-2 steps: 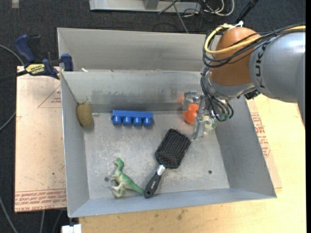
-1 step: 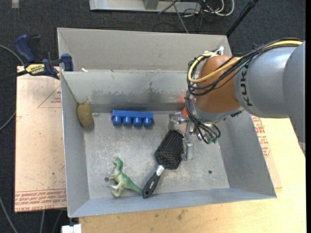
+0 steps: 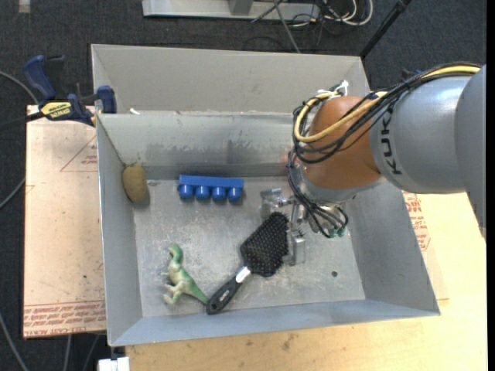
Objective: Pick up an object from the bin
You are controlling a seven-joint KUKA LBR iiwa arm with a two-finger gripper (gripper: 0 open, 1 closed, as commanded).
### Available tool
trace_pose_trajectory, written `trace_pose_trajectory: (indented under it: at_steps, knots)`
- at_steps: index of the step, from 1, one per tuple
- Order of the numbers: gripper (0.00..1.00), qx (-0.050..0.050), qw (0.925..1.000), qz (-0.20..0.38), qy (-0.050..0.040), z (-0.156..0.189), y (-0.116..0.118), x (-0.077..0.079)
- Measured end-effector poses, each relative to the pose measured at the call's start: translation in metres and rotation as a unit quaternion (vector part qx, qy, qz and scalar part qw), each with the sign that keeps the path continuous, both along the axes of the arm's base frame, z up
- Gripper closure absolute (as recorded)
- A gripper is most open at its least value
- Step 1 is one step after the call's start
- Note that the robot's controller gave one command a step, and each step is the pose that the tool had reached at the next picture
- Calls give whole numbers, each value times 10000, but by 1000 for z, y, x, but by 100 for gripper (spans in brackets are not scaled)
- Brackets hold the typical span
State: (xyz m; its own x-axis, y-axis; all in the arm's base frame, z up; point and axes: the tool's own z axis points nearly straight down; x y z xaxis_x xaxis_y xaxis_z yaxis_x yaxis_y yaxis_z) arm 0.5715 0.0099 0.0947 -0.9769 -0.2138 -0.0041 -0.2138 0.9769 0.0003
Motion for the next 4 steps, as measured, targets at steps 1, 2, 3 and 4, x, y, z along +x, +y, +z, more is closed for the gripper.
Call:
trace_pose_trajectory:
  at_steps: [1,2,3,4]
  knots:
    - [0,-1,9982,599,-3,6,13,13]
    - [0,-1,9952,983,21,-25,11,-2]
    - [100,0,9784,2068,-3,-21,17,11]
    - [100,0,9784,2068,-3,-21,17,11]
